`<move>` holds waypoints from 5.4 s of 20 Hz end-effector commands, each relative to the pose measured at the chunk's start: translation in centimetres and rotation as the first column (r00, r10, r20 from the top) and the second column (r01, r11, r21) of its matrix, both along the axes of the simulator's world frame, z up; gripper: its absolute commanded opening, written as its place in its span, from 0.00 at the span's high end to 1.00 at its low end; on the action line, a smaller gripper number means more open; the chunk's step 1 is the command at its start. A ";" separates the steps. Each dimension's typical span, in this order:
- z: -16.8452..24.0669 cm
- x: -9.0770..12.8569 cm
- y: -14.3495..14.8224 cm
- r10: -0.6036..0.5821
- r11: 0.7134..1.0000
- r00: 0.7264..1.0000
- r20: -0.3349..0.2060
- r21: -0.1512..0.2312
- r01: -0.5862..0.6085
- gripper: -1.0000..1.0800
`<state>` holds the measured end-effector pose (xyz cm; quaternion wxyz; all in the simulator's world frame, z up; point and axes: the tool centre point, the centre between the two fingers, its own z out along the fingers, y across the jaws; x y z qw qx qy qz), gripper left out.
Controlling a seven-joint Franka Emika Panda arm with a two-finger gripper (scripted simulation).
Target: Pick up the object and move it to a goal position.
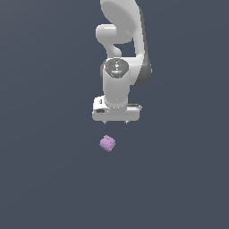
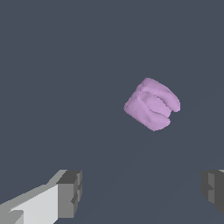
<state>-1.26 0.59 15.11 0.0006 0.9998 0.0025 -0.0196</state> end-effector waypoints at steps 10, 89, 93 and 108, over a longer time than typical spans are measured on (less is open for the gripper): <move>0.2 -0.6 2.8 0.069 0.997 0.998 -0.013 0.020 -0.068 0.04; -9.5 5.1 -3.3 -0.579 0.815 0.814 0.039 0.002 0.580 1.00; -7.5 4.6 -2.2 -0.579 0.815 0.814 0.039 0.002 0.580 1.00; 7.1 1.6 5.2 -0.580 0.814 0.814 0.040 0.001 0.581 1.00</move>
